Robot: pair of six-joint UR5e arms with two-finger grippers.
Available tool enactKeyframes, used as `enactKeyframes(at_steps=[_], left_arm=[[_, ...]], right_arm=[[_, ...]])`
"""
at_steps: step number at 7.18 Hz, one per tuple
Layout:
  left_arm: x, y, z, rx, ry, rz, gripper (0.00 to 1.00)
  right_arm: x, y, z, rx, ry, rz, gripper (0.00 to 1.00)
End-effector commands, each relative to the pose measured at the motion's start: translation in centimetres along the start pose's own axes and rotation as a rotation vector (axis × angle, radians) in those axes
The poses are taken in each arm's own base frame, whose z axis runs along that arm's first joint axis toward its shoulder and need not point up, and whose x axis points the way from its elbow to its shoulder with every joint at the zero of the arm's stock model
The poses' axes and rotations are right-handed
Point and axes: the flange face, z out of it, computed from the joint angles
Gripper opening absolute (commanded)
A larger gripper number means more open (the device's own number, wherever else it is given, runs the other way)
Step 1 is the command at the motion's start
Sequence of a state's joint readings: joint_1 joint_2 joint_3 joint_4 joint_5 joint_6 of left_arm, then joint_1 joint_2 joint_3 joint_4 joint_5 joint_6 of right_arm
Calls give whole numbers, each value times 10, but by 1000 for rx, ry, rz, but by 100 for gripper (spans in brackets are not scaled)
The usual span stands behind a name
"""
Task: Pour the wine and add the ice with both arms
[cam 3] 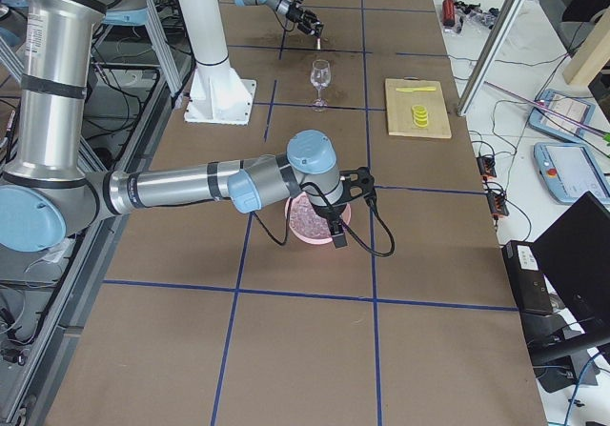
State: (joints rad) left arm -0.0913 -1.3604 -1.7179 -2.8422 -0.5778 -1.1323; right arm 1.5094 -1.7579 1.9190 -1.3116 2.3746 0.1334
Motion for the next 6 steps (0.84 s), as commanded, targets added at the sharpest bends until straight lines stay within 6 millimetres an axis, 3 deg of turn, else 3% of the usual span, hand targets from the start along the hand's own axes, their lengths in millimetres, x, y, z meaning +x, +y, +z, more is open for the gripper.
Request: enactKeyframes(at_steps=[1, 6], left_arm=[[4, 9, 4, -3, -1, 6, 65], [5, 20, 11, -6, -6, 16, 58]], right_arm=[[0, 0, 0, 0, 0, 0, 100], [0, 0, 0, 0, 0, 0, 100]])
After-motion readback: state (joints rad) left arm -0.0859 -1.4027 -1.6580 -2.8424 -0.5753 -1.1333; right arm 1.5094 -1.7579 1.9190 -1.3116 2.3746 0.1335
